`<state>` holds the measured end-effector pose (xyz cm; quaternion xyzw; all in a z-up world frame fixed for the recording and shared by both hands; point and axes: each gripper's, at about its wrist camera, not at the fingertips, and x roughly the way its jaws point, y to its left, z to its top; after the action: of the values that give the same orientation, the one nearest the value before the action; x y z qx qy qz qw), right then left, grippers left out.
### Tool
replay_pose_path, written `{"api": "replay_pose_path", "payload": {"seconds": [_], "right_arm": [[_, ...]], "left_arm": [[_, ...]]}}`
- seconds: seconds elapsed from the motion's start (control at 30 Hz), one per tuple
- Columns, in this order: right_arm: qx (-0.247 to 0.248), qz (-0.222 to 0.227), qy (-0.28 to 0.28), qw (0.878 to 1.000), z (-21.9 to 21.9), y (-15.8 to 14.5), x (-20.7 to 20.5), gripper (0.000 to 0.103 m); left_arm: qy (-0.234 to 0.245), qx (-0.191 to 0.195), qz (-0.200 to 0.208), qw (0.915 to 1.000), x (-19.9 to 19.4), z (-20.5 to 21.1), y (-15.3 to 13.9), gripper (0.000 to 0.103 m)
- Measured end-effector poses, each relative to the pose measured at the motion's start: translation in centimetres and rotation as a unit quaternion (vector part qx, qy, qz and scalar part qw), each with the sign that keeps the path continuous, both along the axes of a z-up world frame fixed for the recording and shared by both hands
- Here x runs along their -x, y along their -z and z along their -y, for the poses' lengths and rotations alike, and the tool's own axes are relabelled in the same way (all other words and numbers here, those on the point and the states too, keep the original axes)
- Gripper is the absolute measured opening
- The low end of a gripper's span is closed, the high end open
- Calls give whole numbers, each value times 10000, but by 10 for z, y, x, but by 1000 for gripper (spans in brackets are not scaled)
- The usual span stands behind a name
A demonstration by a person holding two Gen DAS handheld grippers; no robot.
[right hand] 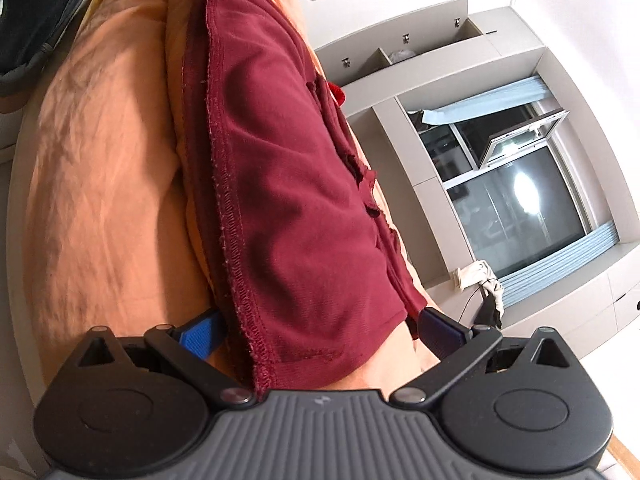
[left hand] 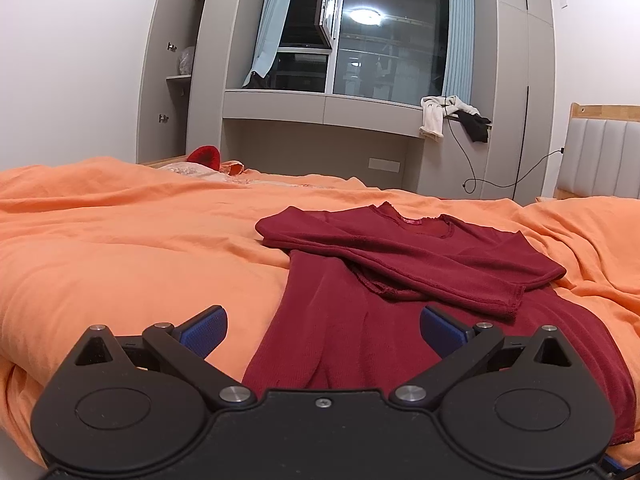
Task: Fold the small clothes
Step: 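Move the right gripper to the hem edge of the top, then close the right gripper on the hem while the left gripper grasps the hem too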
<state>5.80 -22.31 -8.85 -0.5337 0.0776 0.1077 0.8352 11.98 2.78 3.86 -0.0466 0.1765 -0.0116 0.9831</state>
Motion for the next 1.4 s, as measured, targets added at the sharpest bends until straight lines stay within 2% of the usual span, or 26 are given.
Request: {"api": "replay_pose_path", "payload": {"seconds": [0.17, 0.2, 0.37, 0.5, 0.53, 0.7, 0.87, 1.07, 1.2, 1.27, 1.4], "right_arm": [[-260, 457, -135, 9985, 5, -5, 20, 102], [-311, 519, -145, 9981, 5, -6, 21, 98], [-411, 501, -279, 9975, 3, -7, 27, 73], [-434, 500, -398, 9970, 1, -8, 29, 40], [-506, 527, -413, 9965, 1, -10, 29, 37], [-1051, 614, -377, 9918, 7, -28, 26, 34], [-1782, 280, -339, 9830, 23, -49, 20, 26], [-2398, -77, -301, 9703, 41, -67, 20, 26], [-2743, -139, -267, 9612, 53, -79, 21, 26], [-2887, -173, -239, 9570, 56, -83, 20, 26], [-3087, -255, -202, 9506, 64, -90, 21, 26]], "left_arm": [[-50, 15, 1, 10000, 0, 0, 2, 102], [-58, 20, 7, 10000, 0, -1, 2, 102], [-105, 127, 228, 9996, 6, -2, -1, 102], [-106, 290, 452, 9985, 14, -5, -4, 102], [-87, 315, 504, 9982, 17, -6, -5, 102], [70, 358, 678, 9970, 24, -3, -7, 102], [335, 319, 778, 9959, 29, 4, -6, 102], [1128, 178, 1011, 9883, 41, 21, -6, 102], [1826, -150, 1022, 9777, 48, 40, 0, 102], [2167, -440, 976, 9704, 51, 53, 6, 102], [2444, -1138, 839, 9593, 57, 82, 23, 102]]}}
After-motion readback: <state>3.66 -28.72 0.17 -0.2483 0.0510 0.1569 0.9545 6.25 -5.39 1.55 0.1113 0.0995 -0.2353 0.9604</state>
